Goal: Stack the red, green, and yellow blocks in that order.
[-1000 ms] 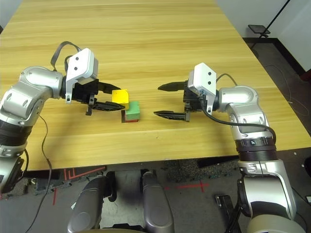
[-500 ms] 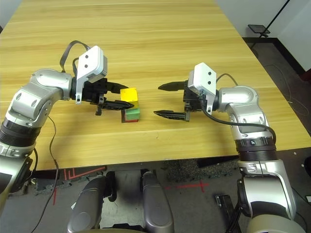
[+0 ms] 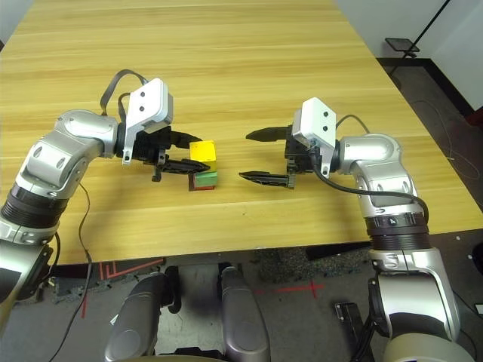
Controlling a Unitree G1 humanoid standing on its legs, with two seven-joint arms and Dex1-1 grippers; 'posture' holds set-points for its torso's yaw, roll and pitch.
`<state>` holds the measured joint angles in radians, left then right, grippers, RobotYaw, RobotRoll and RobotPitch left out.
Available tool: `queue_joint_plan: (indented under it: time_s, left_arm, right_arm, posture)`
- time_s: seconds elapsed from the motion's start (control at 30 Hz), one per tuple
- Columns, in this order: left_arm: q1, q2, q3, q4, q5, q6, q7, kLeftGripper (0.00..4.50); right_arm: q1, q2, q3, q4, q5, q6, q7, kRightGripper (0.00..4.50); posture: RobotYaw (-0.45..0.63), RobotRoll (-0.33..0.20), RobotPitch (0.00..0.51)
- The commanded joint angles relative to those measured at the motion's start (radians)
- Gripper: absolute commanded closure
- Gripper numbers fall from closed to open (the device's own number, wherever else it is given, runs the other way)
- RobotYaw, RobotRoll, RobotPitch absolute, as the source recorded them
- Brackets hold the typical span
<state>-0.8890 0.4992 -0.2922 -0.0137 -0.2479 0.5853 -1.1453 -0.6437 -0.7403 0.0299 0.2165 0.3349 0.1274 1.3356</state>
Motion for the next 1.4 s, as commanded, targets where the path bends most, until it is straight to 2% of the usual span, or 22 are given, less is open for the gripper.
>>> queue_joint_plan:
  time_s: [0.03,0.3,0.47,0.63,0.77,0.87,1.0,1.23,1.4]
  left_arm:
    - [0.004,-0.005,-0.019,-0.004,0.003,-0.016,-0.009,2.55]
    - [0.001,-0.006,-0.026,0.011,0.009,-0.026,-0.012,2.55]
    - [-0.002,-0.007,-0.028,0.023,0.014,-0.032,-0.015,0.81]
    - [-0.003,-0.007,-0.03,0.028,0.016,-0.035,-0.018,0.8]
    - [0.002,0.006,-0.034,0.016,0.012,-0.03,-0.035,1.68]
    - [-0.001,0.024,-0.027,0.008,0.001,-0.022,-0.057,1.33]
    - [-0.006,0.059,-0.008,-0.01,-0.028,-0.004,-0.101,0.02]
    - [-0.021,0.076,0.017,0.002,-0.045,0.054,-0.083,0.02]
    - [-0.007,0.149,0.005,0.012,-0.026,0.045,-0.132,0.02]
  right_arm:
    - [0.009,0.002,0.001,0.003,-0.007,-0.011,0.001,0.0]
    - [0.003,0.004,0.004,0.016,-0.013,-0.026,0.001,0.0]
    - [0.003,0.008,0.005,0.016,-0.012,-0.03,-0.001,0.0]
    - [0.0,0.01,0.003,0.018,-0.012,-0.033,-0.001,0.0]
    - [-0.001,0.011,0.004,0.021,-0.014,-0.034,0.0,0.0]
    - [-0.005,0.013,0.006,0.025,-0.017,-0.035,0.002,0.0]
    - [-0.01,0.013,0.007,0.031,-0.018,-0.036,0.007,0.0]
    - [-0.021,0.019,0.012,0.038,-0.016,-0.03,0.018,0.0]
    - [-0.026,0.022,0.013,0.047,-0.02,-0.036,0.025,0.0]
  posture:
    - [0.15,0.085,0.246]
    - [0.15,0.084,0.243]
    - [0.15,0.085,0.241]
    - [0.15,0.084,0.239]
    - [0.15,0.083,0.238]
    - [0.16,0.082,0.238]
    - [0.16,0.082,0.238]
    - [0.17,0.087,0.236]
    - [0.18,0.087,0.235]
